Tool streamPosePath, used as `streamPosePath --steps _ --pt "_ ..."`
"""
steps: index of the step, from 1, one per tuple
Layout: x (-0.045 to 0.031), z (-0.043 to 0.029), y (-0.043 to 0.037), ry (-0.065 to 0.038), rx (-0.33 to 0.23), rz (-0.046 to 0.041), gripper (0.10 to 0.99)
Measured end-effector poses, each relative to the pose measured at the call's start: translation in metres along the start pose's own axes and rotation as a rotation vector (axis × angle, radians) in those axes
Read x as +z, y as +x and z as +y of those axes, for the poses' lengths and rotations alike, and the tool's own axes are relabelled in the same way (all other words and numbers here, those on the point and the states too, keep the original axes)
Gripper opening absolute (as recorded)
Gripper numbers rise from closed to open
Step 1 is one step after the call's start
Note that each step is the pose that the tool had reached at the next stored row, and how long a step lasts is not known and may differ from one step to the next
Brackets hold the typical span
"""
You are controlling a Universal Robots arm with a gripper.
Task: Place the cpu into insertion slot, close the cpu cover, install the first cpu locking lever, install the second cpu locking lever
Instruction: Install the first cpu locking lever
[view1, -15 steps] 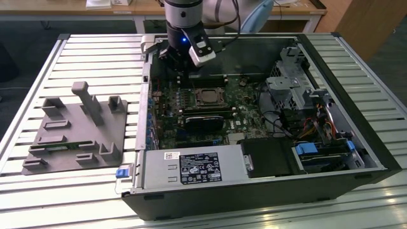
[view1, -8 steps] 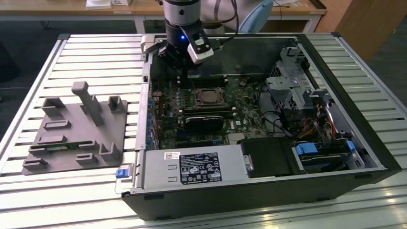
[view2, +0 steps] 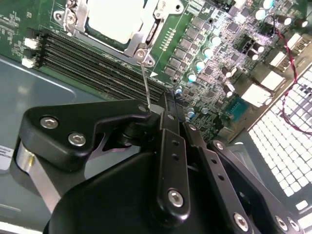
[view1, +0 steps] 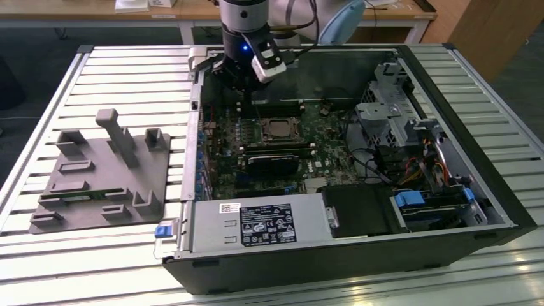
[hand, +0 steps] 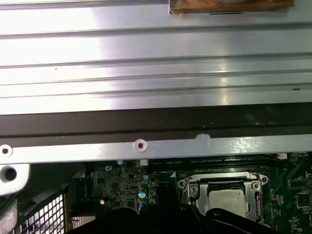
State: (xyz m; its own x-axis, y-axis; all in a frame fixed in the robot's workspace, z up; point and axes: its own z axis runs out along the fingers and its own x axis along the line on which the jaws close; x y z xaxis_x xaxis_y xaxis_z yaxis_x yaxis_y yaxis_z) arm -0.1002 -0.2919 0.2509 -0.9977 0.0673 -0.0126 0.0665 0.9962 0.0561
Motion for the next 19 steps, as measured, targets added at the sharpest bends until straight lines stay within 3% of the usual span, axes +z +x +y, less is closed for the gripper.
streamPosePath --steps 7,14,16,17,19 --pt "0.0002 0.0007 -0.0108 0.000 0.000 0.0001 0.106" --pt "0.0013 0.0027 -0.0382 0.000 0.000 0.0010 0.106" --pt "0.0015 0.0030 -0.0429 0.000 0.000 0.0015 0.106" --pt "0.0015 0.0026 -0.0429 -0.002 0.000 0.0015 0.106" --pt "0.0017 0.0015 -0.0429 -0.023 0.000 0.0030 0.106"
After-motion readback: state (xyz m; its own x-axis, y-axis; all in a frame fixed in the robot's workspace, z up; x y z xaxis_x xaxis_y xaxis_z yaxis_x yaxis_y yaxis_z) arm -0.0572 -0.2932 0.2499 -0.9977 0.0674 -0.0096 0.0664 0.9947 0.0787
